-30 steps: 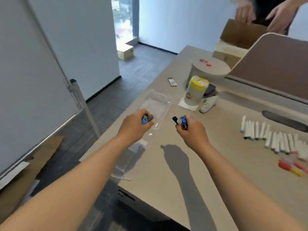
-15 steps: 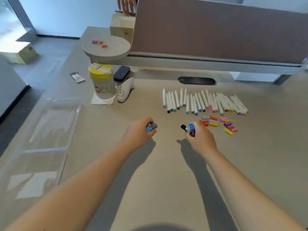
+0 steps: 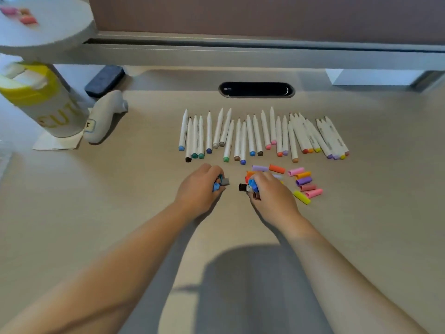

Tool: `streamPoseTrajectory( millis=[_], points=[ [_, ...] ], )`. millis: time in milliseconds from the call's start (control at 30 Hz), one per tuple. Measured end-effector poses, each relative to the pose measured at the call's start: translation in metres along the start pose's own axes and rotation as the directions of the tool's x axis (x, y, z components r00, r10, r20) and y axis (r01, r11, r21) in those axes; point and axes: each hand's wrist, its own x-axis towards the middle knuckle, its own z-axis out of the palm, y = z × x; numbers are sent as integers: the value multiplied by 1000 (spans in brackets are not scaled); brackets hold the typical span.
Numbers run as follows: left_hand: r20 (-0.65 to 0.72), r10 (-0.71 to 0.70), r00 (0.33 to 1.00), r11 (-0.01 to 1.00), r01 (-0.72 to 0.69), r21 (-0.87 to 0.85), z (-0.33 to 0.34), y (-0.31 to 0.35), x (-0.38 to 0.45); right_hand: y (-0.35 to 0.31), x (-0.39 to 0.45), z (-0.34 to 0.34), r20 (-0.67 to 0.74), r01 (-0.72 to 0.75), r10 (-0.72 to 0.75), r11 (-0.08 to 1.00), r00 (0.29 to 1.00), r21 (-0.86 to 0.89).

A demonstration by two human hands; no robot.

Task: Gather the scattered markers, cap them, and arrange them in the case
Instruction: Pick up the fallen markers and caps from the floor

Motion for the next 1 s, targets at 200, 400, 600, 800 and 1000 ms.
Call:
streamPoseTrajectory(
  millis=[200, 400, 600, 800, 1000],
  points=[
    [41, 130, 991, 989, -132, 65, -1, -8, 5, -1, -1, -1, -29, 104, -106, 993, 994, -55],
    [62, 164, 985, 970, -172, 172, -3, -13, -3, -2, -8, 5, -20, 105, -107, 992, 994, -70],
    [132, 176, 975, 954, -202, 221, -8, -23, -12, -11, -18, 12, 8, 50, -49, 998, 999, -49],
    [117, 186, 976, 969, -202, 146, -19, -38, -22, -20, -28, 10, -92, 15, -19, 999, 996, -48],
    [-66, 8, 998, 999, -11, -45, -38, -47, -13, -27, -9, -11, -172, 24, -23, 1000, 985, 4]
  ],
)
